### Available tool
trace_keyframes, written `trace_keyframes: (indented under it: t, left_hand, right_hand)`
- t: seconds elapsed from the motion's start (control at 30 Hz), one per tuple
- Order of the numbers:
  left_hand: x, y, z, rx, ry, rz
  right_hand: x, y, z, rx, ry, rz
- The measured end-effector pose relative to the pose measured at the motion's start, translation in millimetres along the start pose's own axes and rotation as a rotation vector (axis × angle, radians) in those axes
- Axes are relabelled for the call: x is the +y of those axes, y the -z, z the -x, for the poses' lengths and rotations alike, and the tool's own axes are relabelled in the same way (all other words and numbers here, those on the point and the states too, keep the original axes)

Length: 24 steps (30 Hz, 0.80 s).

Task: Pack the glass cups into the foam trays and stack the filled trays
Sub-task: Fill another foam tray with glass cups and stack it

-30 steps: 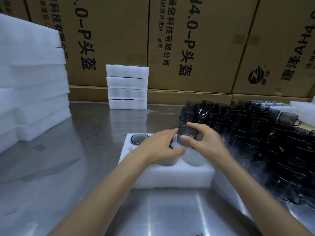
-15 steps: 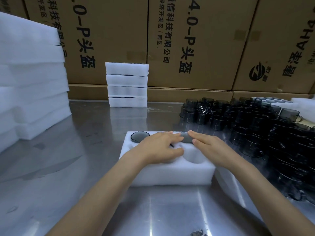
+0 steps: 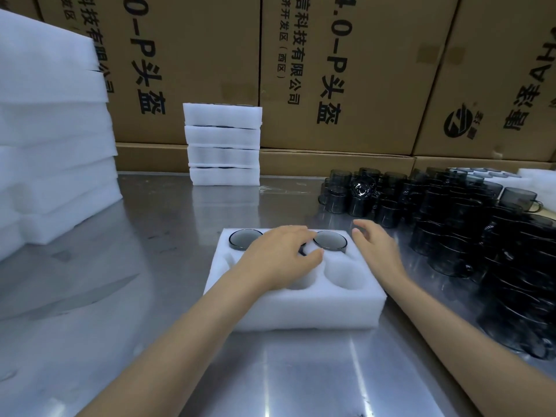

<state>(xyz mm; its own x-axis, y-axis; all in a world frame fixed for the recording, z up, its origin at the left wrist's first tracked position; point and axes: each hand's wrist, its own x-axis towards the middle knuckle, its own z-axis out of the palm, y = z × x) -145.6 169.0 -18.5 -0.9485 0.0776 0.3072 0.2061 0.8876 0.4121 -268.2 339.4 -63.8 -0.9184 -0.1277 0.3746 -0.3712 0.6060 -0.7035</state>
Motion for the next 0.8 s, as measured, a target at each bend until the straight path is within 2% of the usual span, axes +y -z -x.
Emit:
trace_keyframes:
  t: [0.2,0.37,0.57,0.67,0.8]
  left_hand:
    - [0,-2,-4,0.002,0.01,-0.035]
    - [-5,-5,-7,0.03,0.017,-0.041]
    - [-9,-10,-8,0.055,-0.004,-0.02]
    - [-10,-11,-9,0.059,-0.012,-0.026]
    - [-9,-10,-8,0.062,-0.01,-0.021]
  right_hand:
    - [8,-20,-45,0.116,0.089,0.335]
    - [17,-32,-81,0.156,0.082,0.452]
    - [28,-43,-108,0.127,0.054,0.498]
    - [31,-43,-112,0.178,0.105,0.484]
    - [27,-36,-104,0.318,0.142,0.35]
